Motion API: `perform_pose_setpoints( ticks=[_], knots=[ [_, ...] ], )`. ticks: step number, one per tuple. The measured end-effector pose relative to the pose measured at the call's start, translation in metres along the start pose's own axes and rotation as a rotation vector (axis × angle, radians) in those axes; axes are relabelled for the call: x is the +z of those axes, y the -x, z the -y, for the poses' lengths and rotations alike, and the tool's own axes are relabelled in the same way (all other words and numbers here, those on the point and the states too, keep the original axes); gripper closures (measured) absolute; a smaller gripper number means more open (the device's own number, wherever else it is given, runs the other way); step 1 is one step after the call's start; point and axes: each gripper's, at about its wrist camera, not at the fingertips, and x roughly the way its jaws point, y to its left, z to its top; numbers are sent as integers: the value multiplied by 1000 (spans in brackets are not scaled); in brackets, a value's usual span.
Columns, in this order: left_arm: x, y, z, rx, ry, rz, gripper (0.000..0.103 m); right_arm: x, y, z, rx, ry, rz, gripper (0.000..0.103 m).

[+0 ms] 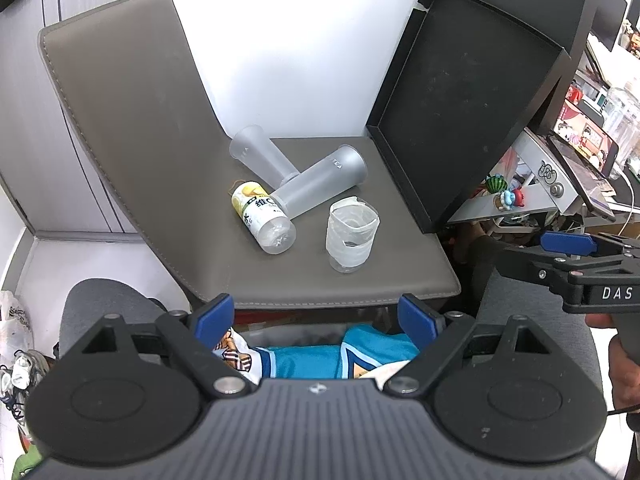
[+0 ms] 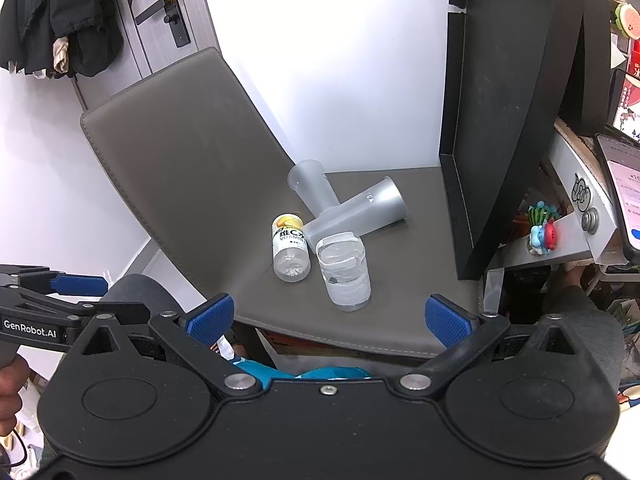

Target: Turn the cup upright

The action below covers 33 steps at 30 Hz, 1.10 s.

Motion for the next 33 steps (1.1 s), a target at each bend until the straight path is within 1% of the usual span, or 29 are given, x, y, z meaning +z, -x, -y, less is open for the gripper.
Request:
perform_pose_setpoints(
  ticks=[6,9,13,33],
  knots=[
    [0,0,0,2,0,1,15,1,0,1,0,3,1,0],
    [0,0,-1,2,2,4,15,1,1,1,16,-2,0,0],
    [0,0,-3,6,5,3,15,1,2,-2,5,21,0,0],
    [0,-1,-10,19,18,0,15,2,5,-7,-3,33,0,0]
  ],
)
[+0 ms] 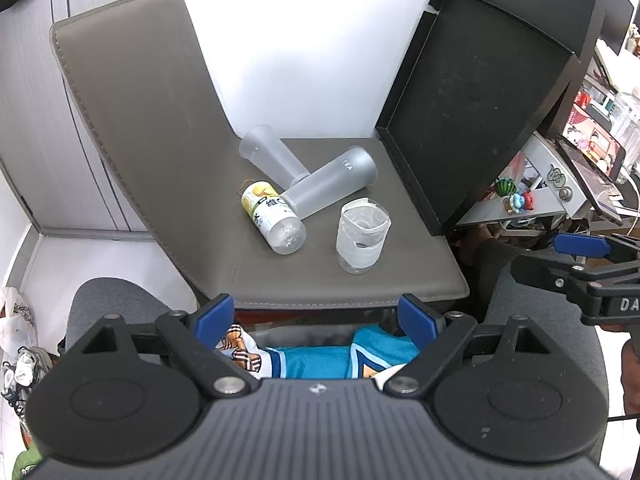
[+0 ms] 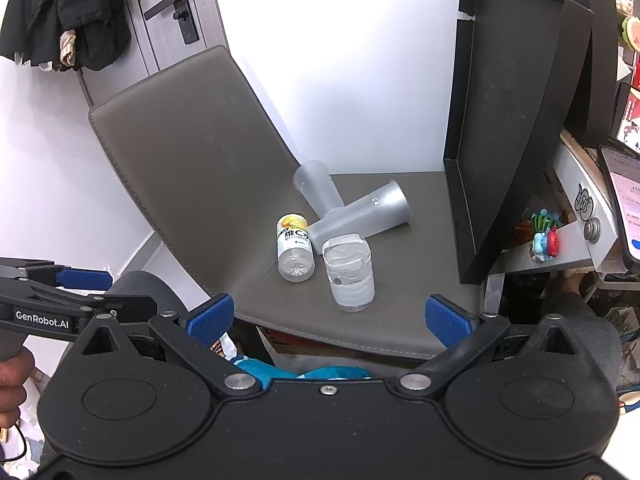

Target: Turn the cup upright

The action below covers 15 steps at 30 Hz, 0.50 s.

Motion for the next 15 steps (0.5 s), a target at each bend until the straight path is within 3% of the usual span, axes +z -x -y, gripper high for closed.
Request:
perform_pose_setpoints(
  ticks=[15],
  knots=[
    [1,0,-3,7,6,8,15,0,-1,-3,-5,13,-8,0]
  ],
)
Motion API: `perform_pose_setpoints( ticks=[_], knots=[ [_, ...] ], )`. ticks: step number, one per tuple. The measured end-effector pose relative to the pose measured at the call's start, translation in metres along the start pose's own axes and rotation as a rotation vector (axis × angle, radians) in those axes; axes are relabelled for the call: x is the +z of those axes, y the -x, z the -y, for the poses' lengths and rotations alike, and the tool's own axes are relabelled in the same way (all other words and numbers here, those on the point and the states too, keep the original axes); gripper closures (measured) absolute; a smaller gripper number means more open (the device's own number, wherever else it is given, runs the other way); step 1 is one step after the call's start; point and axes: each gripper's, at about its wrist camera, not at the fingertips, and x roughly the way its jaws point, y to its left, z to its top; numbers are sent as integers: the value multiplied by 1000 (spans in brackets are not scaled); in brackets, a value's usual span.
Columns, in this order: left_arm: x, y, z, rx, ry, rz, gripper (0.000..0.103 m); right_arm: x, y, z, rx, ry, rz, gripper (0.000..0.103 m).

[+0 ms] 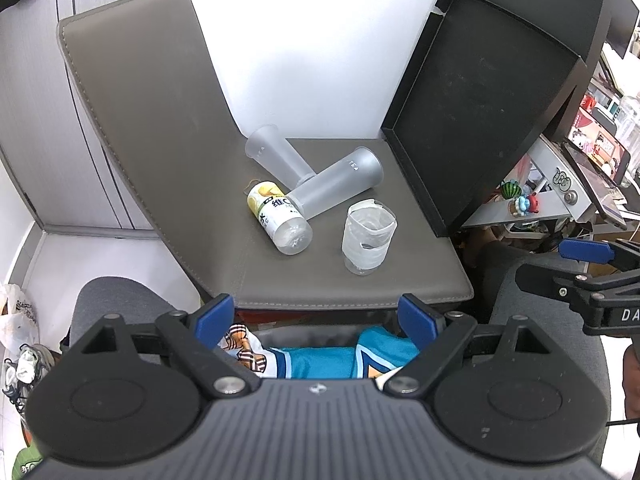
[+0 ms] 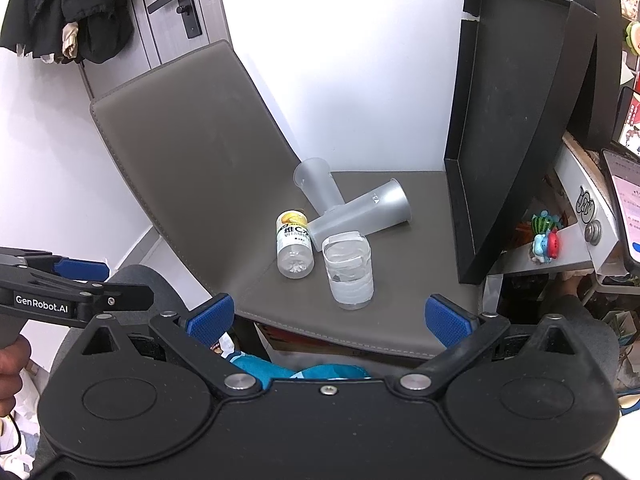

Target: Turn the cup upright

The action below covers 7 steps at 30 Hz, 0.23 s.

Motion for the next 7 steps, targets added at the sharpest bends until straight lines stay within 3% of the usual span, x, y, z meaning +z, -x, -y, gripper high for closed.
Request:
perform_pose_setpoints(
  ticks=[7],
  knots=[
    [0,2,0,-3,7,18,15,0,-2,2,3,-5,-5,0]
  ],
)
